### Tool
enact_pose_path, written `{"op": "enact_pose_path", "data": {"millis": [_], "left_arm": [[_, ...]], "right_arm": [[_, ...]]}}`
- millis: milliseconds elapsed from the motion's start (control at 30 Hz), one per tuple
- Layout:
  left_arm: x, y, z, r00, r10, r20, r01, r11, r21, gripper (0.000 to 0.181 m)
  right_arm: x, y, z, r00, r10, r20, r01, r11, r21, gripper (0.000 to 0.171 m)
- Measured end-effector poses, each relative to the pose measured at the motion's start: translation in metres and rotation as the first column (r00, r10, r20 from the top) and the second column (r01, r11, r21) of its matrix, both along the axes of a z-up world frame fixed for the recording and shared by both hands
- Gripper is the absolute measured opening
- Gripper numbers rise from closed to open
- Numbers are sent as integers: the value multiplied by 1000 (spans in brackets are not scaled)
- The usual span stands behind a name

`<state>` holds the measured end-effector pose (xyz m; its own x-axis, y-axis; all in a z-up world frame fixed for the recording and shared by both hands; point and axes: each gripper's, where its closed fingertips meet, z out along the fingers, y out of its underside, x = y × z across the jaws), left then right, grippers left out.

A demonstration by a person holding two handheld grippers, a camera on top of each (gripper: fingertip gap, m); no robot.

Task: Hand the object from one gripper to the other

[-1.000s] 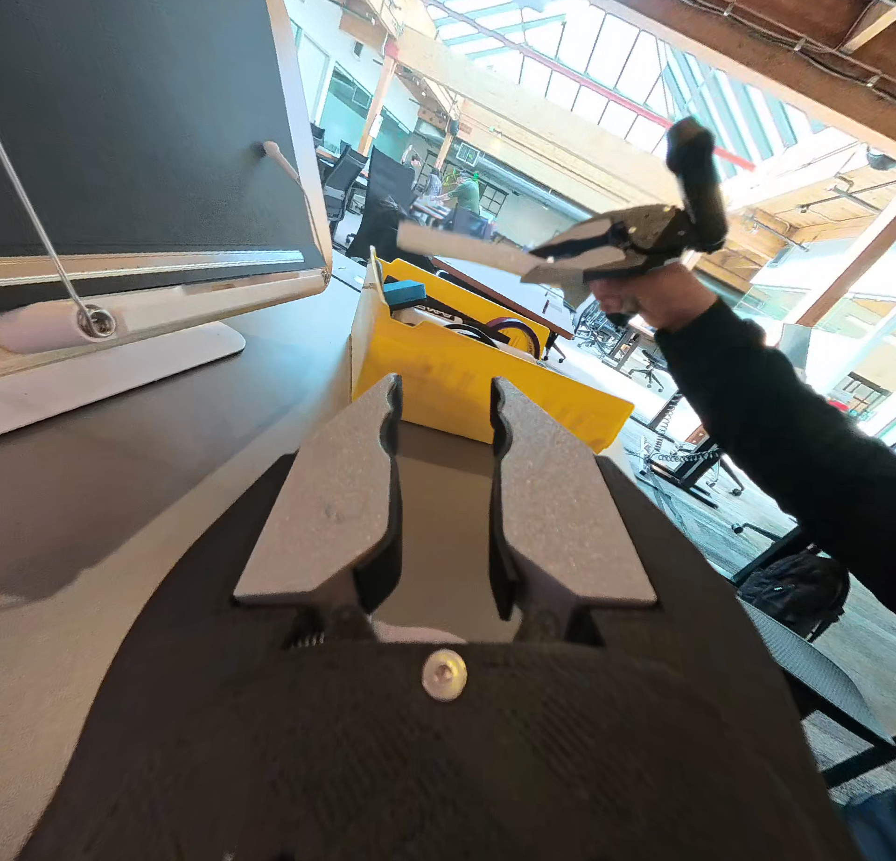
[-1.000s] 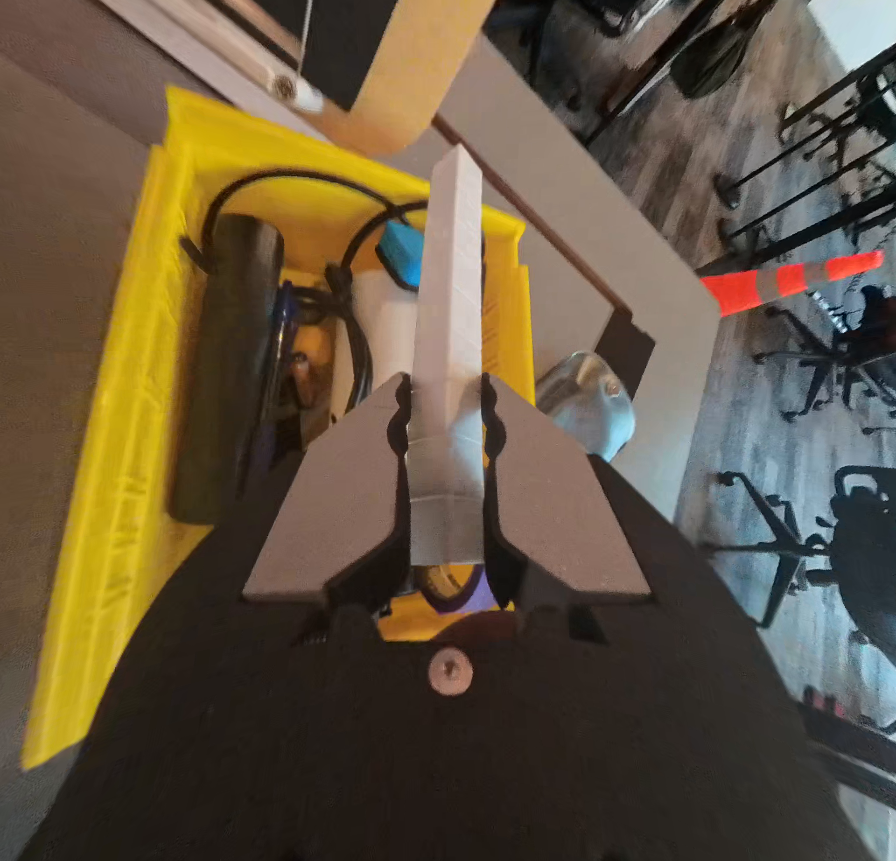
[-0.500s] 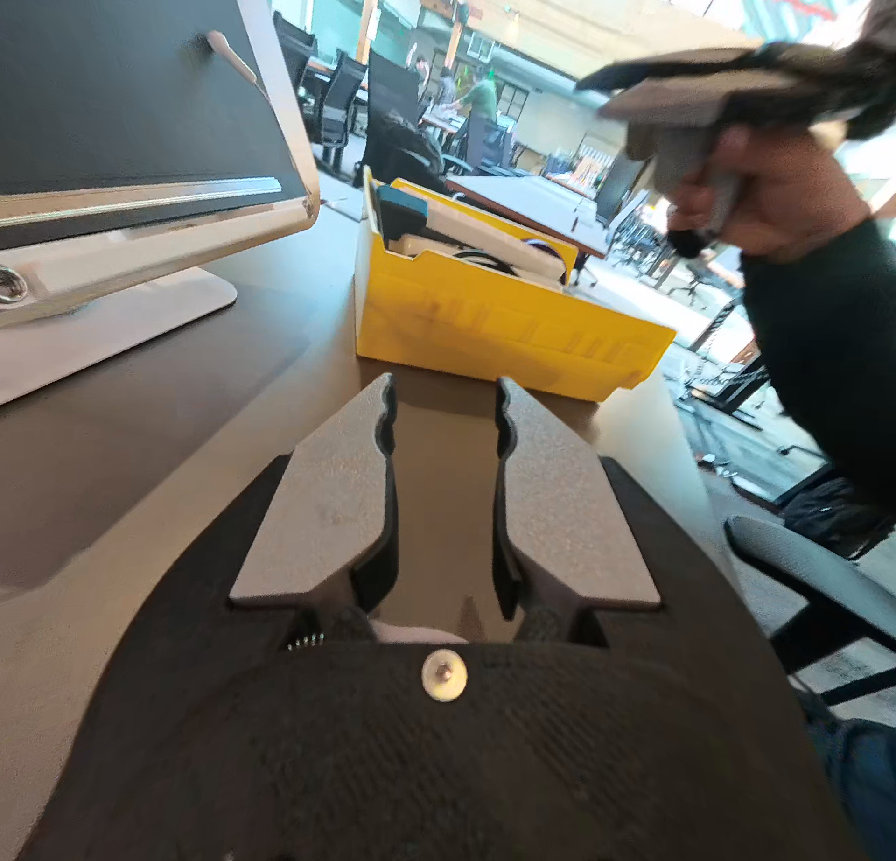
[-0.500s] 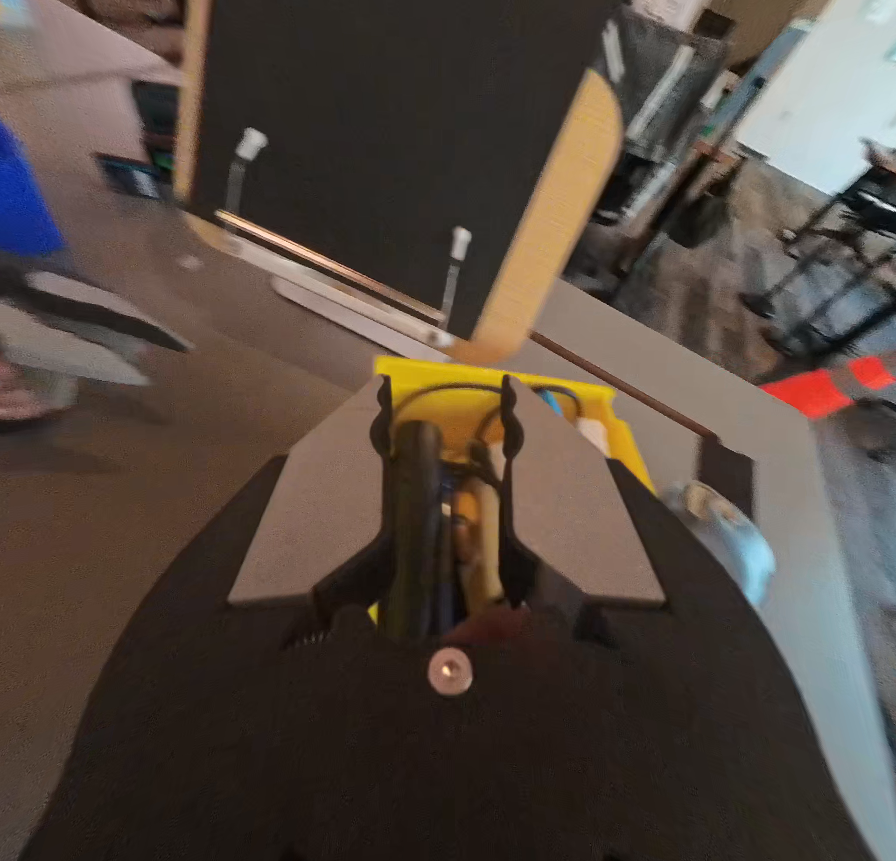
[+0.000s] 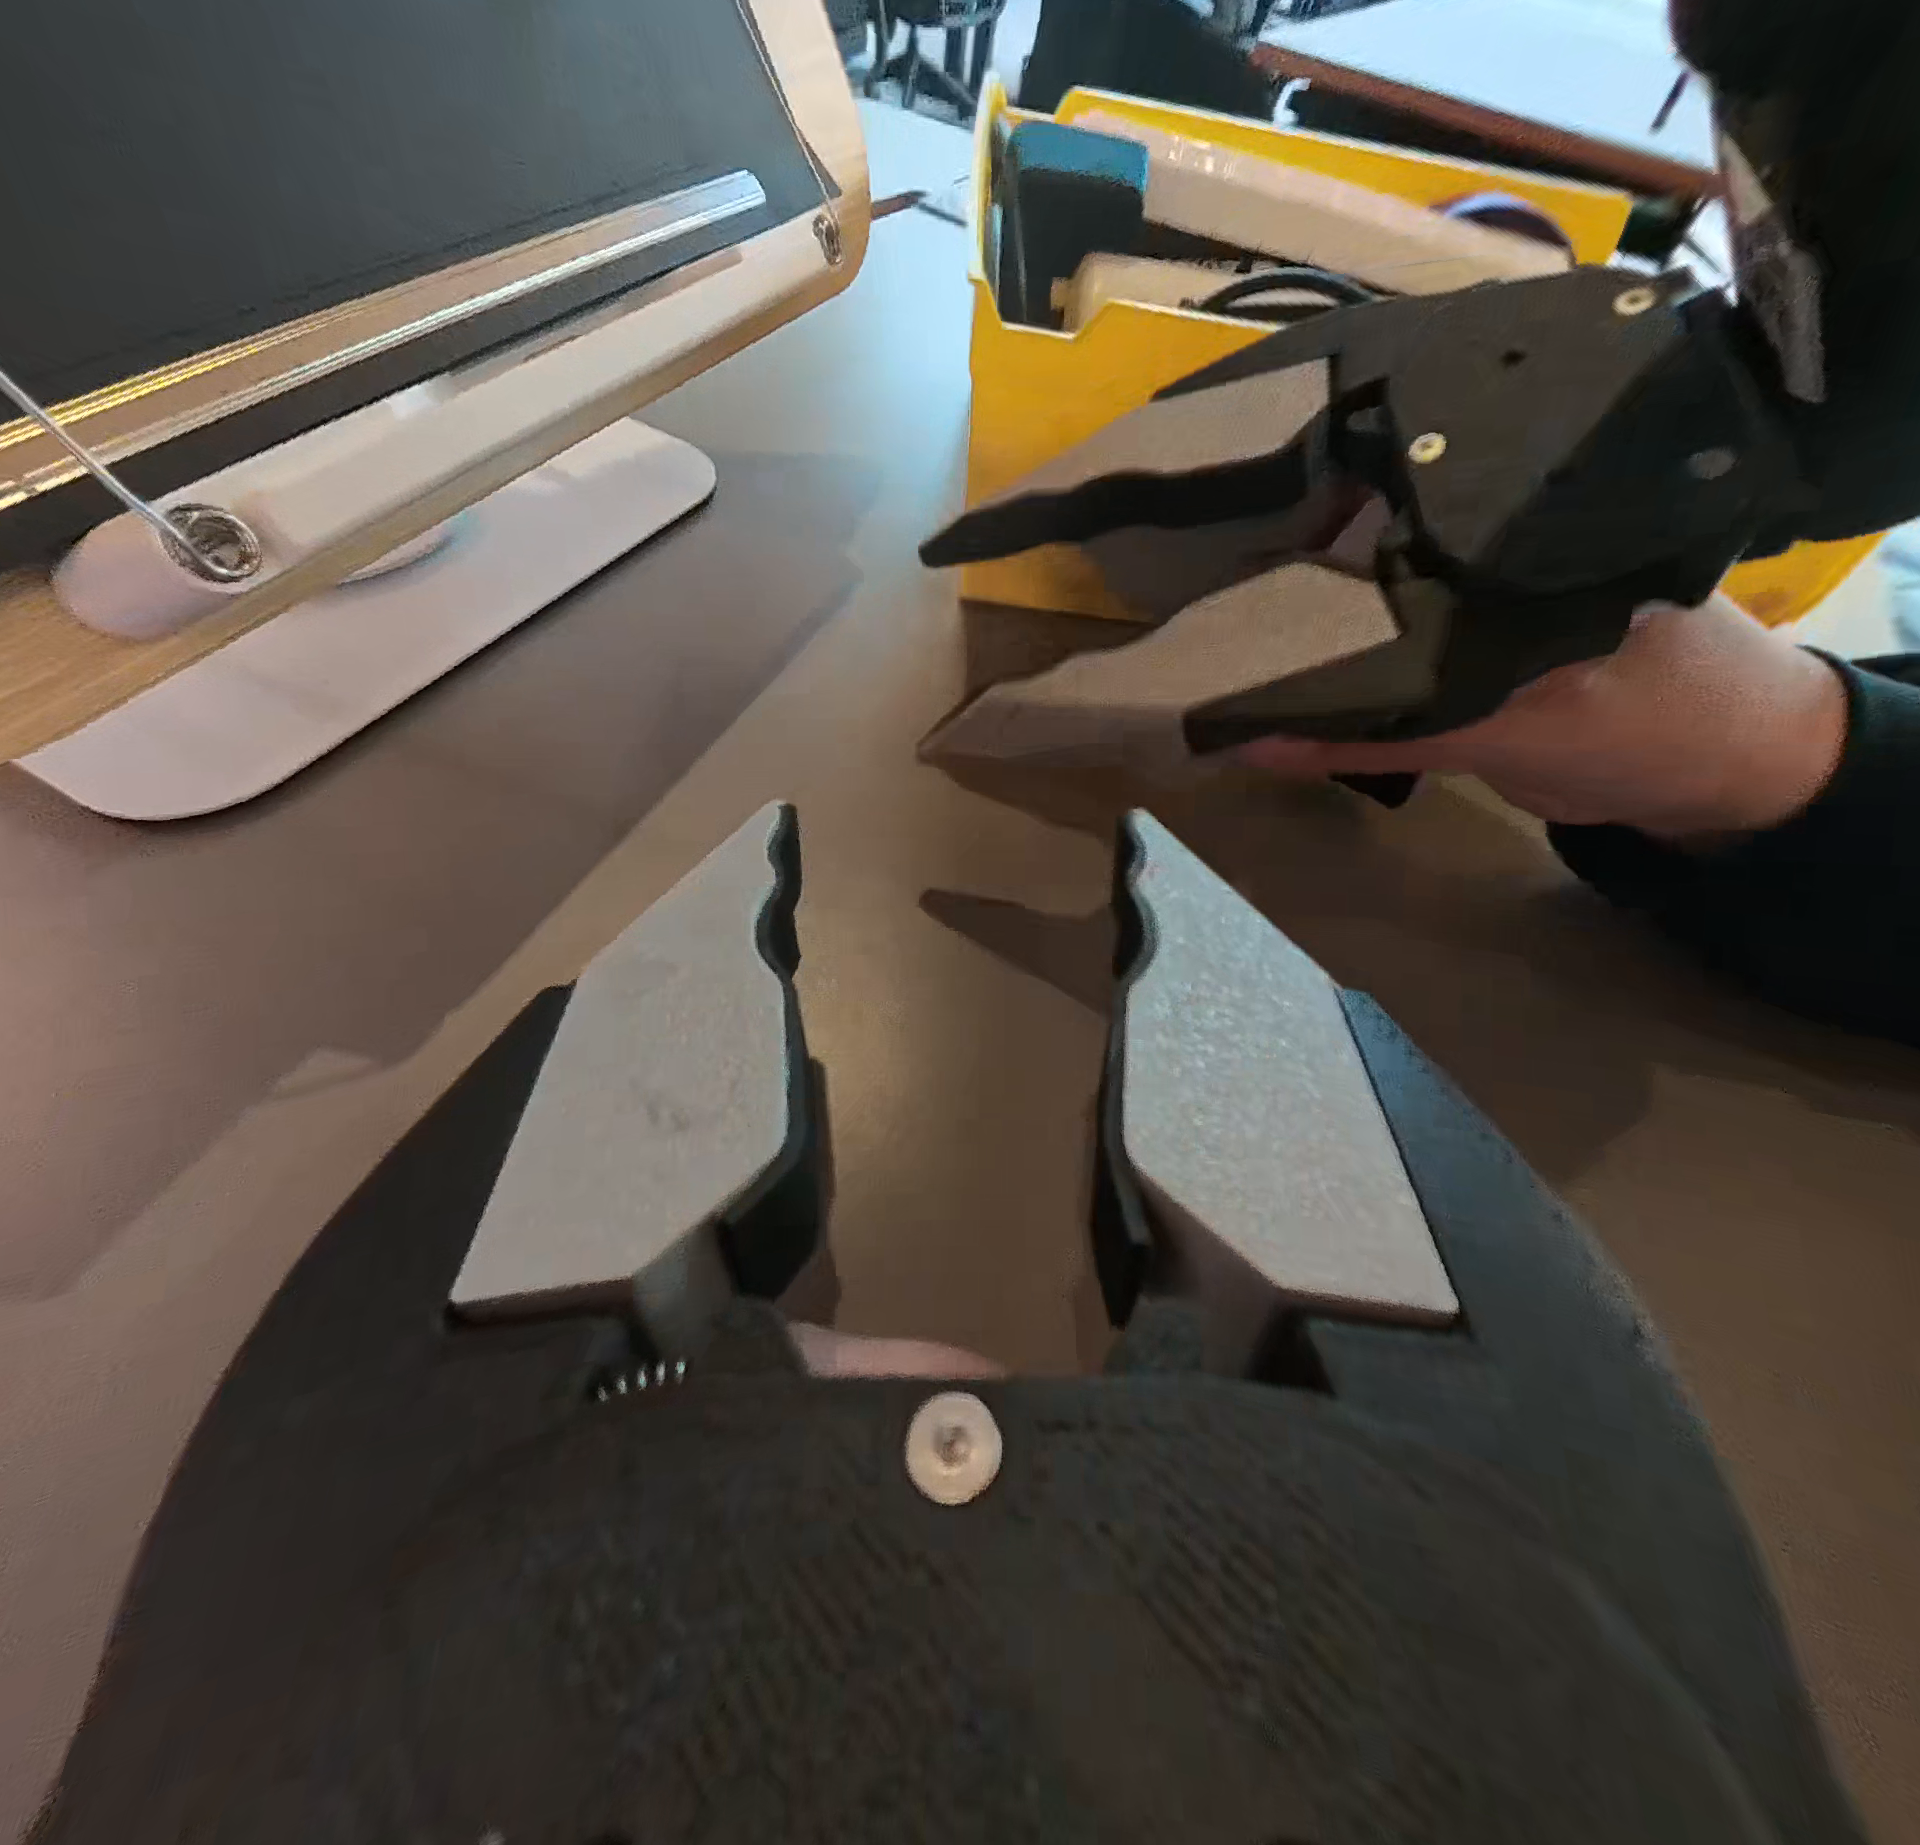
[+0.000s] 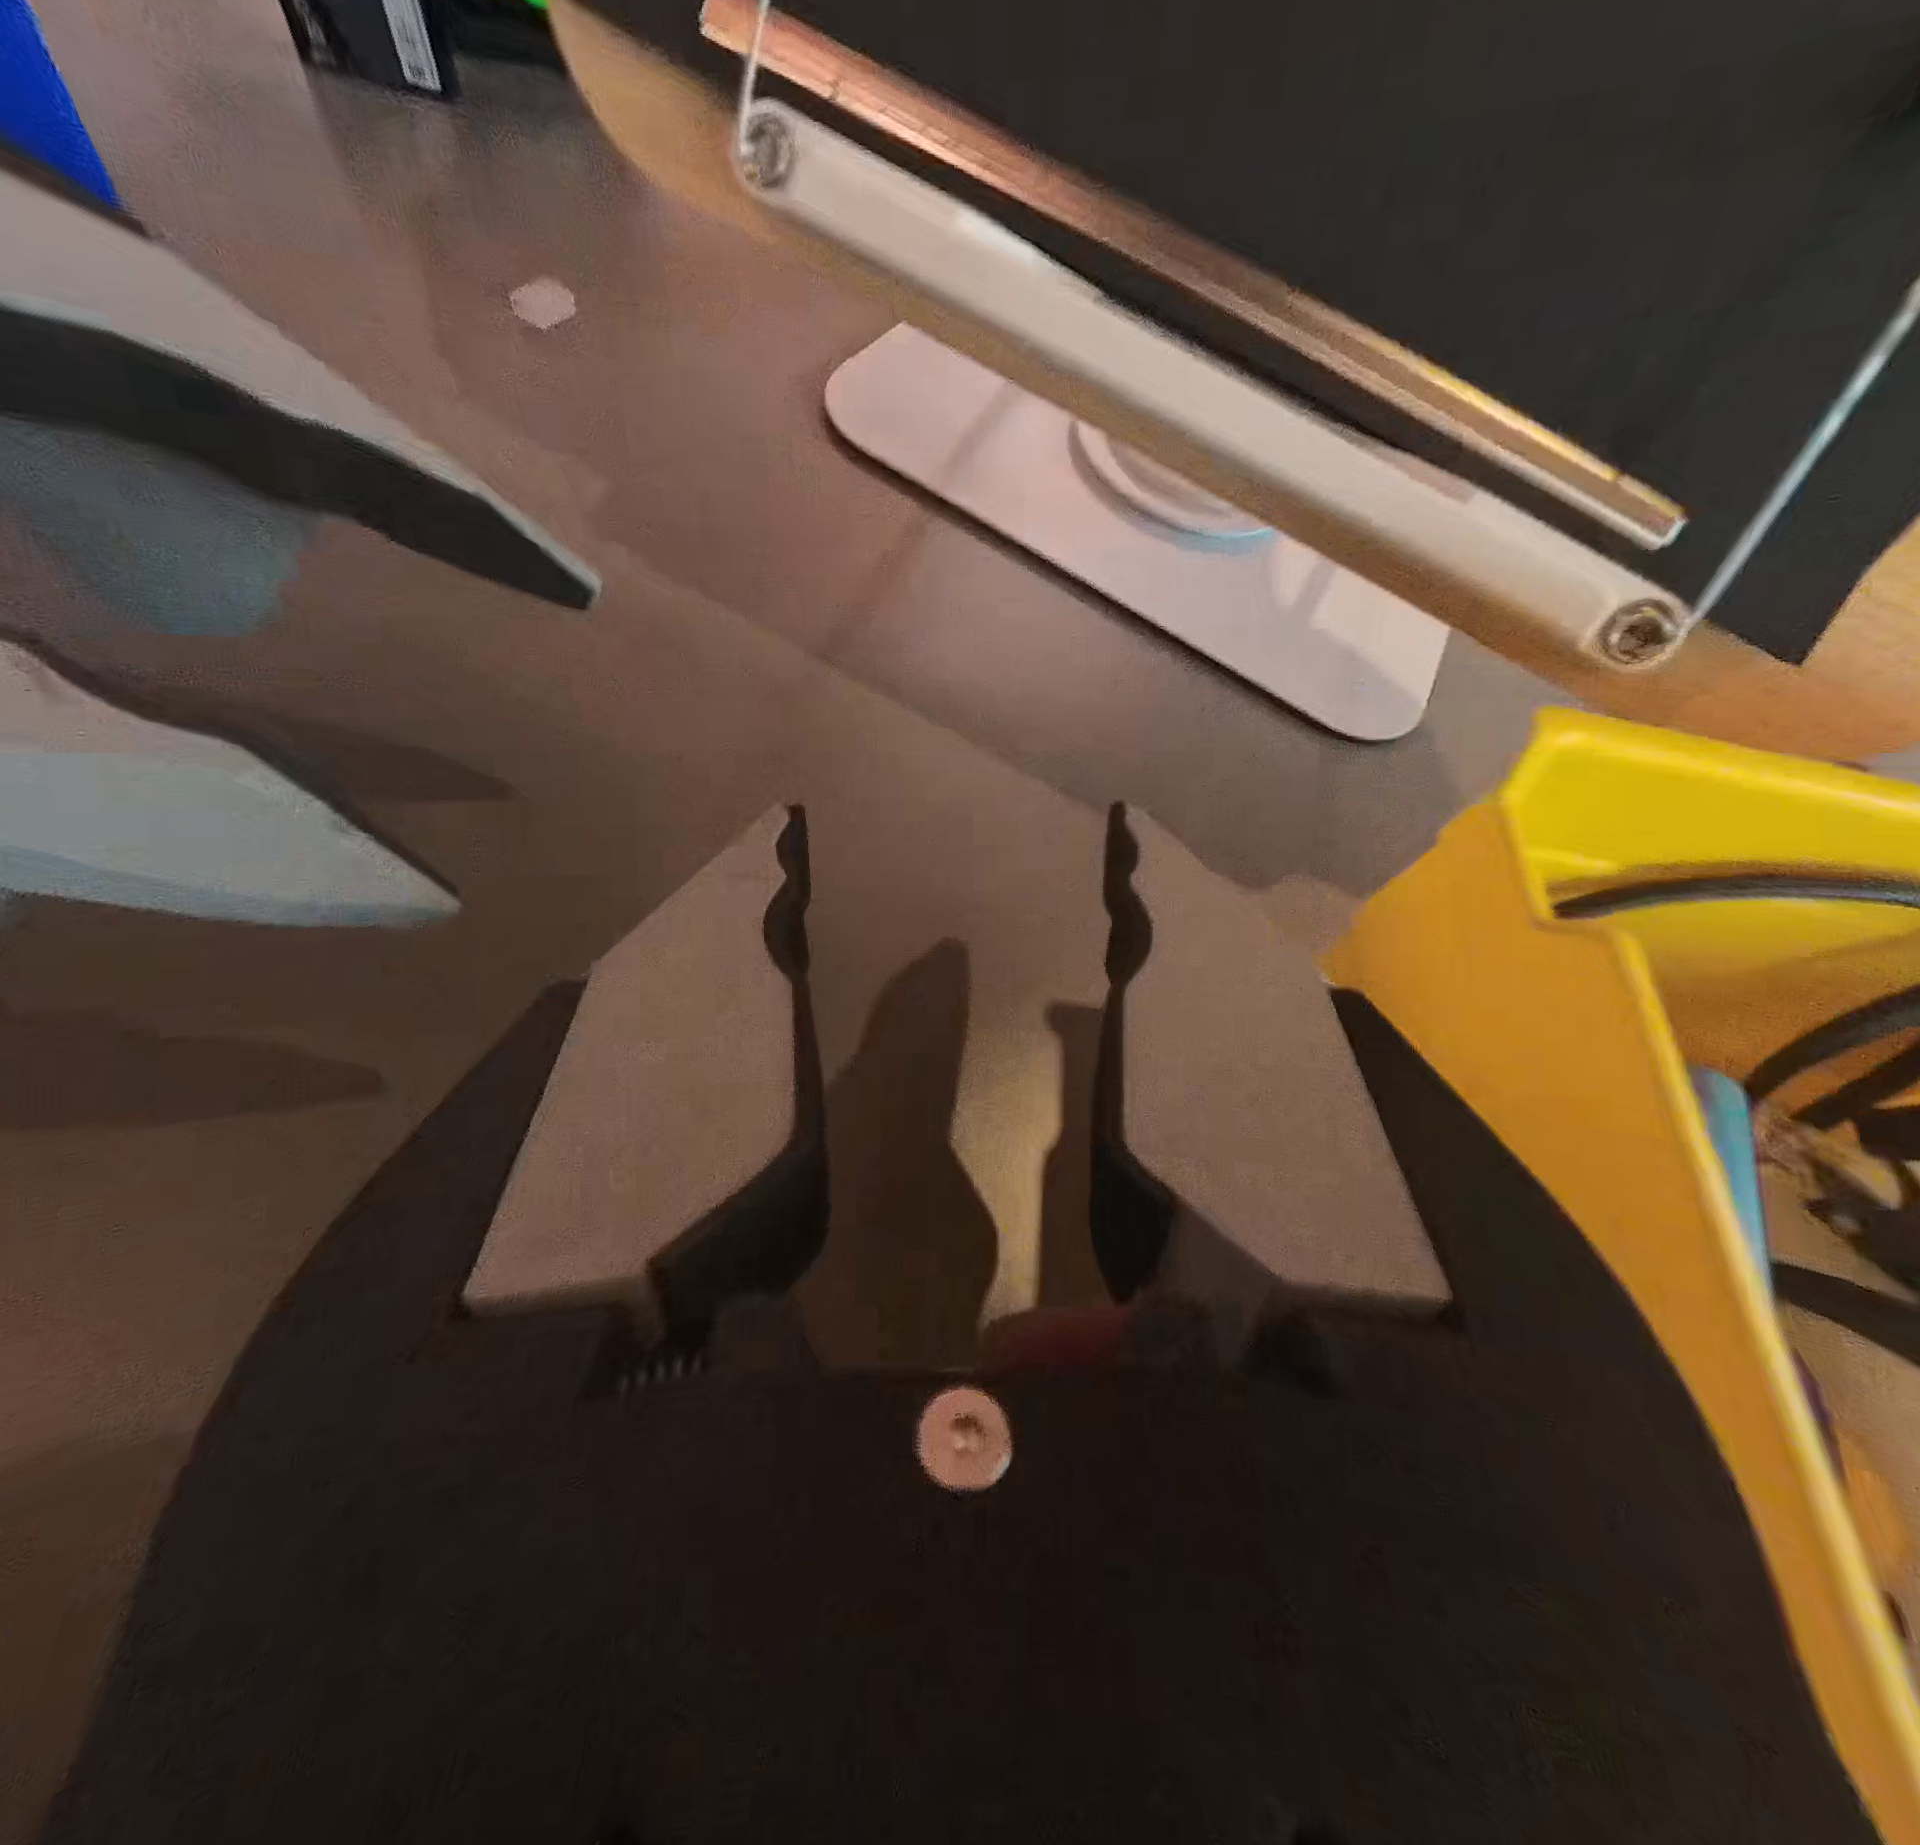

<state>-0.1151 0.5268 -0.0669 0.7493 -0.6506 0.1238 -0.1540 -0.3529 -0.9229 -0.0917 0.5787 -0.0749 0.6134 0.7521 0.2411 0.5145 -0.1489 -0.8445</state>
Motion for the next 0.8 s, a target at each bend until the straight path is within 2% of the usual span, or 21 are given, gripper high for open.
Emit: {"op": "enact_pose_path", "data": {"millis": [100, 233, 300, 367, 433, 533, 600, 633, 667, 733, 800], "left_arm": [[2, -4, 0, 997, 2, -71, 0, 1000, 29, 64], [11, -29, 1, 990, -31, -139, 32, 999, 1, 67], [19, -59, 22, 990, -72, -125, 72, 997, -11, 67], [11, -86, 57, 988, -69, -139, 80, 994, 70, 55], [-17, -114, 91, 983, -59, -174, 80, 990, 115, 46], [-93, -144, 129, 976, -9, -218, 35, 992, 118, 31], [-177, -137, 135, 933, 194, -303, -164, 979, 120, 30], [-215, -134, 130, 905, 271, -328, -254, 963, 94, 34], [-243, -134, 116, 894, 286, -344, -297, 955, 20, 38], [-290, -131, 75, 875, 299, -381, -380, 912, -156, 53], [-325, -128, 29, 840, 304, -450, -458, 843, -284, 60]], "right_arm": [[-8, -10, -18, 989, 47, 141, -54, 998, 43, 56], [-8, -13, -25, 981, 63, 186, -72, 997, 41, 58], [-10, -16, -31, 972, 95, 215, -101, 995, 17, 67], [-11, -20, -33, 967, 122, 222, -129, 992, 15, 56], [-10, -19, -33, 968, 117, 224, -124, 992, 19, 56], [-6, -19, -36, 971, 116, 211, -117, 993, -6, 55], [-4, -17, -39, 975, 119, 190, -112, 993, -46, 56], [-5, -17, -41, 976, 129, 175, -117, 990, -75, 55], [-5, -17, -43, 978, 138, 157, -121, 987, -108, 55], [-5, -17, -47, 983, 140, 120, -118, 977, -177, 57], [-5, -17, -51, 986, 140, 91, -116, 966, -232, 64]]}}
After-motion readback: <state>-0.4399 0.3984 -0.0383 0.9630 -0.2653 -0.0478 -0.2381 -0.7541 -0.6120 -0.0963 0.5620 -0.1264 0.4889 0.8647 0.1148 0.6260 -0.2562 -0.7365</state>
